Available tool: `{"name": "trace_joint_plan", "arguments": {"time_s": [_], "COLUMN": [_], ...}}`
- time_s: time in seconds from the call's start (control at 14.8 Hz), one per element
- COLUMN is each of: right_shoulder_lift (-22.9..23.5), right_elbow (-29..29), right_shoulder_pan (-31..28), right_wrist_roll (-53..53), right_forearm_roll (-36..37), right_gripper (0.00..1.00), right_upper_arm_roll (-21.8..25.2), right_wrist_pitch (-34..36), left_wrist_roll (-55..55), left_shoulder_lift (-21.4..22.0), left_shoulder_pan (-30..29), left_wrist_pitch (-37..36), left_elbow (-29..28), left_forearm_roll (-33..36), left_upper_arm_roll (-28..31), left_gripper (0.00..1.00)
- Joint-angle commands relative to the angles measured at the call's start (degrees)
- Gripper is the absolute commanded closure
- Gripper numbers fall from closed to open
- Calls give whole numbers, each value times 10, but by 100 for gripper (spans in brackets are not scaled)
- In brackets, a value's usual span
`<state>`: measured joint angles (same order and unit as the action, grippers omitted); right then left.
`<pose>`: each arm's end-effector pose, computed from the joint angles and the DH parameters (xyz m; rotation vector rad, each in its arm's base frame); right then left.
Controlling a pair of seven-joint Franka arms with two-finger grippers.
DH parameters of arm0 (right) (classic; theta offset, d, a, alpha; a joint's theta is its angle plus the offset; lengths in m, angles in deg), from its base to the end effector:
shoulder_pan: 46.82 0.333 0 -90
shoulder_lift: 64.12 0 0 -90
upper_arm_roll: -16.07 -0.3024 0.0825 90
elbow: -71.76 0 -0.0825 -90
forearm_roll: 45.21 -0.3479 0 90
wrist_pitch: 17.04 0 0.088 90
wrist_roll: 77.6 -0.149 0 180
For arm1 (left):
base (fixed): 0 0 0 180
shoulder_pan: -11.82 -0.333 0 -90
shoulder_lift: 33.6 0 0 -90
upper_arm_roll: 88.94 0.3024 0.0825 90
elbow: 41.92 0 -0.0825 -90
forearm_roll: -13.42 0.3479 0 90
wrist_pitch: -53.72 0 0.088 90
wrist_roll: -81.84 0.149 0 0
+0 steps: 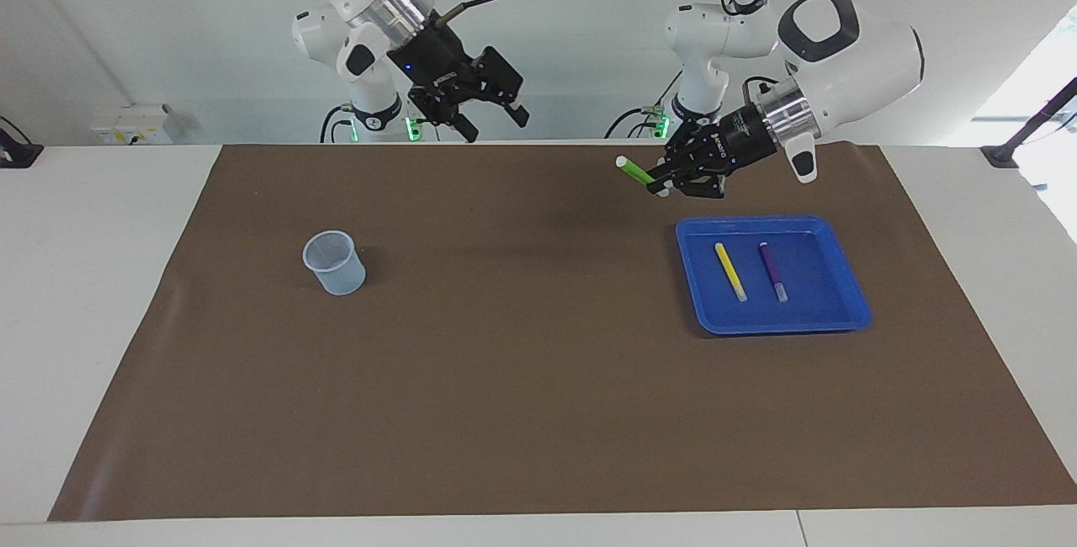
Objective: Transfer and insert pens with both arms
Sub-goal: 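Lift the green pen with the left gripper while the right gripper approaches, then grasp the green pen's free end with the right gripper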
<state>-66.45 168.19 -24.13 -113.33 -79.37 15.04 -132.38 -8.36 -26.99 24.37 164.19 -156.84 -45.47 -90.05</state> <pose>0.4909 0.2754 0.6056 -2.4193 0.4503 -0.0322 0.4768 -0.2121 0.5160 1.5484 1.7739 -0.9405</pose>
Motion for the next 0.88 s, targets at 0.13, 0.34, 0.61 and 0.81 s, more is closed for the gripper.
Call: {"name": "trace_joint_plan", "arguments": {"time_s": [0.13,0.34,0.61,0.81], "right_shoulder_lift": [11,48,90,101], "right_elbow": [17,-26,-77,-86], "right_shoulder_pan": [36,37,59,68], "right_wrist_roll": [-6,-34,-36,-34], "right_forearm_roll": [-31,-21,15,56], "right_gripper": [0,0,0,2], "right_upper_arm_roll": [2,-15,-14,-15], "right_wrist_pitch": [-53,-56,-53,-44], "left_wrist_roll": [-24,-24,9,23], "left_shoulder_lift": [45,51,54,62], "left_shoulder_pan": [33,42,62,62], "left_wrist_pitch": [55,68,70,72], "left_elbow": [-61,-73,-74,-82], "left_forearm_roll": [-49,-59,-60,-60], "left_upper_arm_roll": [7,7,8,8], "left_gripper": [100,100,100,100]}}
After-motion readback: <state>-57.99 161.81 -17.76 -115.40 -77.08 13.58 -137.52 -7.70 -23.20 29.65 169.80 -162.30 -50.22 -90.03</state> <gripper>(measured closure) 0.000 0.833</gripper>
